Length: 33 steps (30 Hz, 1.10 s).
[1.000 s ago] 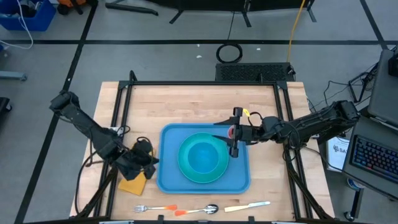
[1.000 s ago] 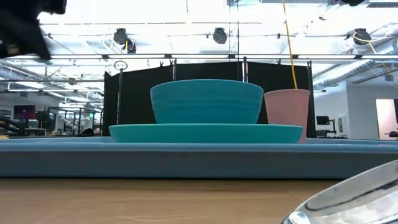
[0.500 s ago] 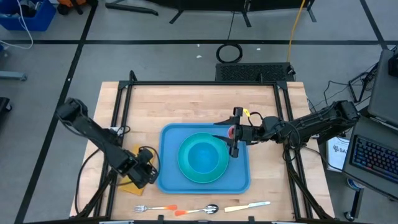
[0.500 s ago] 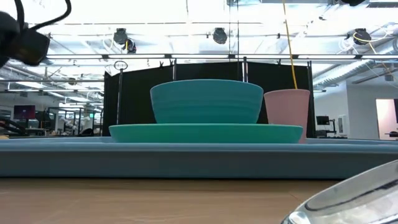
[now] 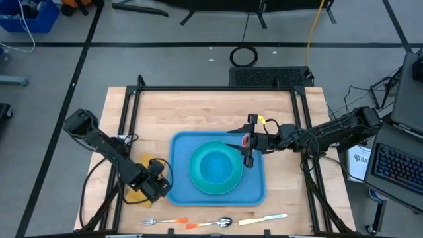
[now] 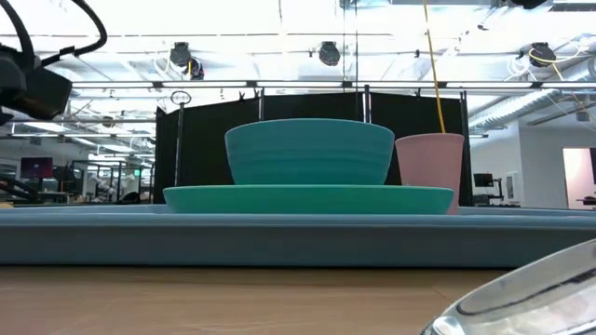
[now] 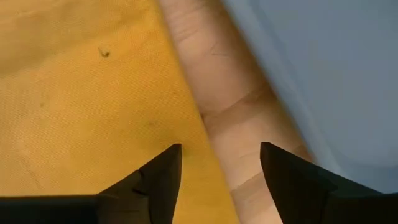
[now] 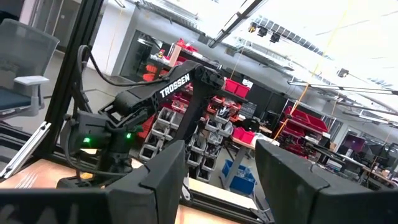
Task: Set up tray
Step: Put the yellow napkin to the left of the blue tray
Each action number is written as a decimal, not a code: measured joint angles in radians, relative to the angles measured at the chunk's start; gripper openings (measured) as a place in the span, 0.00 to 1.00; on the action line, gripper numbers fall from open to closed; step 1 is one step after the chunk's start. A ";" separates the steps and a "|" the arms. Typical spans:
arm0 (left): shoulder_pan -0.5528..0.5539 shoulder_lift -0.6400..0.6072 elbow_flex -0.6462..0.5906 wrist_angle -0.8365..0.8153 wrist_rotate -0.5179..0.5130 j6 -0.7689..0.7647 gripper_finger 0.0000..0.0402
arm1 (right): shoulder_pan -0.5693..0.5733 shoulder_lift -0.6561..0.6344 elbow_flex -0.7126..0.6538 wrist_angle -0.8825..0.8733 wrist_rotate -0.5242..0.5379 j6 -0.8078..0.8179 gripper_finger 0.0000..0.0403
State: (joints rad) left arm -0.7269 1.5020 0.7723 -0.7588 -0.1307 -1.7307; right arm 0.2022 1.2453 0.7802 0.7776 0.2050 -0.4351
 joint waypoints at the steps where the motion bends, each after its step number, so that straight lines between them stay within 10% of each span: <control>1: 0.000 0.004 0.000 -0.001 0.000 0.001 0.55 | 0.000 0.000 0.000 0.000 0.000 0.000 0.46; 16: 0.009 0.099 0.005 -0.001 0.026 0.036 0.42 | 0.000 0.000 0.000 -0.001 0.000 0.000 0.46; 33: 0.008 0.101 0.001 -0.004 -0.015 0.084 0.03 | 0.000 0.000 0.000 -0.004 0.001 -0.003 0.46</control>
State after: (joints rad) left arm -0.7184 1.6028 0.7734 -0.7624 -0.1456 -1.6464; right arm 0.2020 1.2457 0.7803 0.7740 0.2058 -0.4381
